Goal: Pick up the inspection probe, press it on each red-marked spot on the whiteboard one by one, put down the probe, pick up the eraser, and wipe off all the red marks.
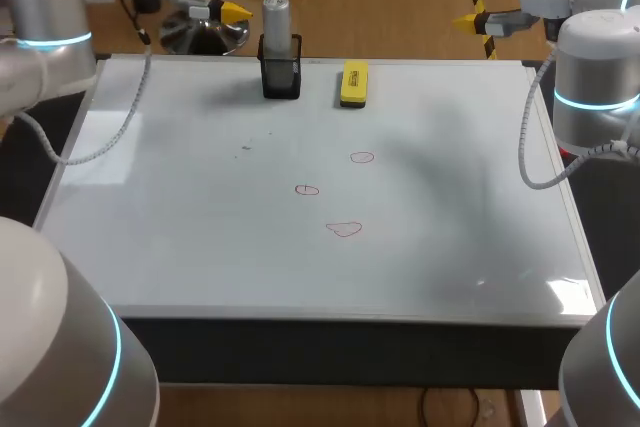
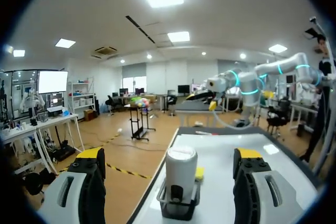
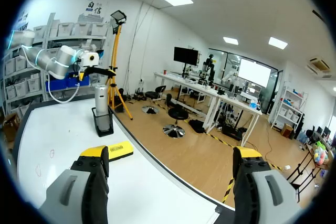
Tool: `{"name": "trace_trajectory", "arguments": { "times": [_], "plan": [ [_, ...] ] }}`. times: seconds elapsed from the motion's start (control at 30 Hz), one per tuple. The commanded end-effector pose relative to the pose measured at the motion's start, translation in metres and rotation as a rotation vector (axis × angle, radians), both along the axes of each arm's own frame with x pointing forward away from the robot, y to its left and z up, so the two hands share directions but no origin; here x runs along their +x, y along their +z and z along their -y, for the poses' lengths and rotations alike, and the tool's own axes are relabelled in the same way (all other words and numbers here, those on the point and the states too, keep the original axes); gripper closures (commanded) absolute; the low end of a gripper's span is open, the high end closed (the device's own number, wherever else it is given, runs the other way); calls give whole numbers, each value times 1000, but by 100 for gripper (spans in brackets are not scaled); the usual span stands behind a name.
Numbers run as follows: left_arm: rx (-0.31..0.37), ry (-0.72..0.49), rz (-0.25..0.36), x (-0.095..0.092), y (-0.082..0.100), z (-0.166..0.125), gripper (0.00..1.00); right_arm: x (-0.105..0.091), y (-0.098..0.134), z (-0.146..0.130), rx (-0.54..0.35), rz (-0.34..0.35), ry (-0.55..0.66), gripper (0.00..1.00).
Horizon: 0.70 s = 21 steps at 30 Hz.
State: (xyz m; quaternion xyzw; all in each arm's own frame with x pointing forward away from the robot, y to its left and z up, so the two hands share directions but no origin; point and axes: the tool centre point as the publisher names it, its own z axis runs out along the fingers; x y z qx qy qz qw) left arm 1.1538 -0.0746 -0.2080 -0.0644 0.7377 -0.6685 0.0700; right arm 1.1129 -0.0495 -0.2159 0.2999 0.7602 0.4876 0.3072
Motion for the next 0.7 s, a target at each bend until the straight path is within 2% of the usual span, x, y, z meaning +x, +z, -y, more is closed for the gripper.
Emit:
{"name": "trace_trajectory", "arguments": {
  "times": [0.03, 0.7],
  "plan": [
    [-16, -238, -29, 12, -13, 13, 0, 0, 0, 0, -1, -1, 1, 0],
    [-113, -219, -59, -7, -46, 40, 0, 0, 0, 0, -1, -1, 1, 0]
  ]
}}
